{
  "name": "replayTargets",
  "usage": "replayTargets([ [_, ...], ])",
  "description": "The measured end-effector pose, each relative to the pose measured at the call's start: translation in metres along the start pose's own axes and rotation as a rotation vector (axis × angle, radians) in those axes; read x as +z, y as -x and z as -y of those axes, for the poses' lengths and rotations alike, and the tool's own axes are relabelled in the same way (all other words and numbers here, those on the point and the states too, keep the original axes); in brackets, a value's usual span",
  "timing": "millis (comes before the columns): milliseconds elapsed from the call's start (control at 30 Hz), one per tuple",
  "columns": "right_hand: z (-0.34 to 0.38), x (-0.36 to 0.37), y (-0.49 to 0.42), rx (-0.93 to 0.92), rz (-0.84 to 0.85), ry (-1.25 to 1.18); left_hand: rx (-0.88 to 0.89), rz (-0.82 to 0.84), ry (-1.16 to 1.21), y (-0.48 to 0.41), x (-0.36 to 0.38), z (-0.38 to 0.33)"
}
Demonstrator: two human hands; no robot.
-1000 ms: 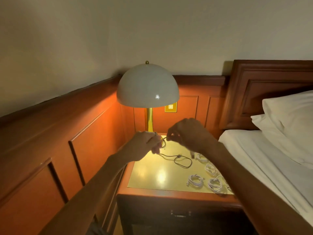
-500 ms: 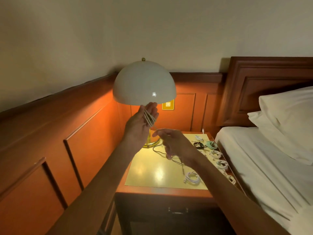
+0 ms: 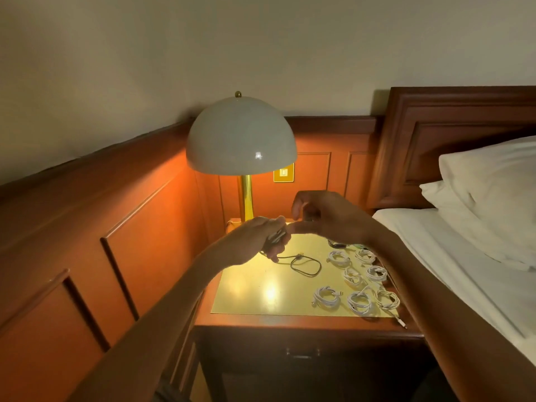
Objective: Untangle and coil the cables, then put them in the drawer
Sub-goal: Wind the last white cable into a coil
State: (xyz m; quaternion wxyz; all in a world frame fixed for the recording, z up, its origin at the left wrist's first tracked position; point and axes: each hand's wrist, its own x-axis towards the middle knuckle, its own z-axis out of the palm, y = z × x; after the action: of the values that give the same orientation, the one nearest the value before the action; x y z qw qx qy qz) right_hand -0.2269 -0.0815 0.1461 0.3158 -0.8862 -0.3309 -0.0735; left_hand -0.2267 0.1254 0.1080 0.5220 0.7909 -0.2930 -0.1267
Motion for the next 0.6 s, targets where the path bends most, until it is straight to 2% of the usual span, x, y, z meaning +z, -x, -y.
replayTargets([
  [100, -0.007, 0.002, -0.001, 0.001, -0.015, -0.321, 0.025, 0.151, 0.16, 0.007, -0.004, -0.013],
  [300, -0.012, 0.034, 0.01, 0.003, 0.005, -0.762, 0.001, 0.271, 0.396, 0.013, -0.012, -0.018],
  [367, -0.013, 0.04, 0.013, 0.035, 0.013, -0.809, -0.013, 0.278, 0.444, 0.013, -0.014, -0.016],
  [467, -0.01, 0.045, 0.017, 0.059, -0.02, -0.753, -0.061, 0.27, 0.451, 0.012, -0.017, -0.012],
  [600, -0.01, 0.05, 0.017, 0.15, -0.114, -0.706, -0.12, 0.155, 0.343, 0.008, -0.017, -0.008],
])
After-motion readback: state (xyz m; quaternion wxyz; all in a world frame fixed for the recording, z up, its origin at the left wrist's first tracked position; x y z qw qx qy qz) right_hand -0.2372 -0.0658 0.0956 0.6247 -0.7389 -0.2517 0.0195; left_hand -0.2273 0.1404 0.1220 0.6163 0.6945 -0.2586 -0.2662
